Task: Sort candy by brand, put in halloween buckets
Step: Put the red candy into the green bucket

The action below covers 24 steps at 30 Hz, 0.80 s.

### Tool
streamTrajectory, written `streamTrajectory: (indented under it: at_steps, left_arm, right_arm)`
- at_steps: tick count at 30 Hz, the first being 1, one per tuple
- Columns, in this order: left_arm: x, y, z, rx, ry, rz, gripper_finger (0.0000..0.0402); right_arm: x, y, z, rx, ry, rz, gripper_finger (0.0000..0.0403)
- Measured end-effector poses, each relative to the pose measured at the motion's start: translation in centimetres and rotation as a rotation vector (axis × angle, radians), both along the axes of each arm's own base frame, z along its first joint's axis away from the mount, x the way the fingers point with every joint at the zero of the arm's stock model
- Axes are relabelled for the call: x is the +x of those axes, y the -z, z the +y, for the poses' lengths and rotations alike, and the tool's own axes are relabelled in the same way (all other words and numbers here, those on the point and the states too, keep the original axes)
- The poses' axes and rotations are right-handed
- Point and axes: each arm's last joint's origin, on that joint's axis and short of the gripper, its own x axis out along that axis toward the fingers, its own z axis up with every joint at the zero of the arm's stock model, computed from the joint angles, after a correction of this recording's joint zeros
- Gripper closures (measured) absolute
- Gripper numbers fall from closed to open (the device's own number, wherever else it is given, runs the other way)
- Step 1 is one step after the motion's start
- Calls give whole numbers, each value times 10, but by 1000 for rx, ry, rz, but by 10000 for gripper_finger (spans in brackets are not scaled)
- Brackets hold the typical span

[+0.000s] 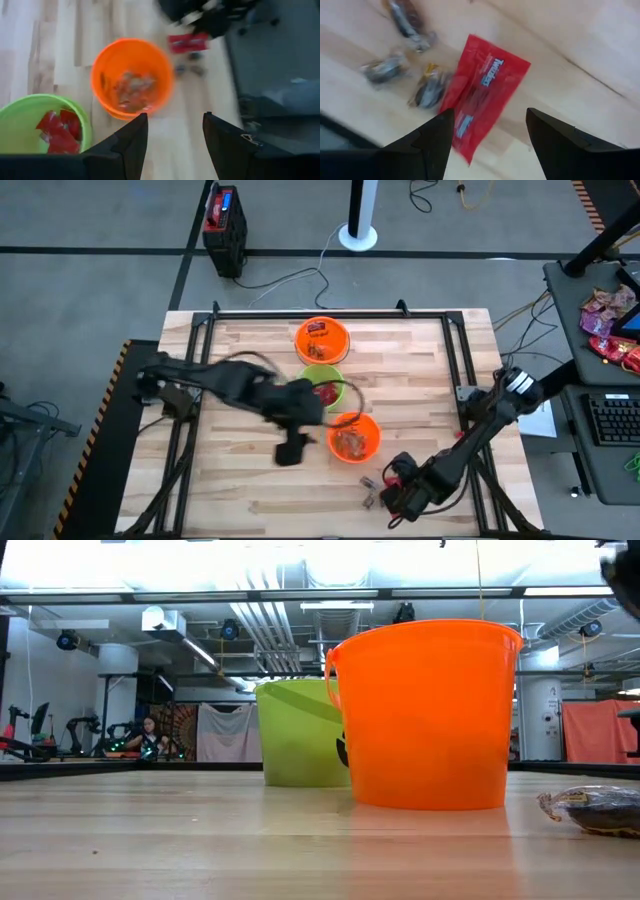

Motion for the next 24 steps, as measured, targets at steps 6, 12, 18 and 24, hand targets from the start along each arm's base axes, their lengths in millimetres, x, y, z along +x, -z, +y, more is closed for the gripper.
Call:
streamTrajectory:
  at_steps: [6, 12, 18, 24]
  left_arm:
    - [-64, -72, -28, -59, 4, -123, 230]
    - [-128, -103, -46, -193, -87, -191, 230]
    - [-173, -104, -65, -274, -152, -190, 230]
    - [-195, -87, -86, -187, -149, -182, 230]
  right_arm:
    - [-1, 29, -1, 31, 57, -13, 163]
    - [-5, 37, -4, 38, 64, -27, 181]
    - [-7, 40, -7, 24, 60, -23, 249]
    - [-10, 35, -12, -32, 24, -29, 353]
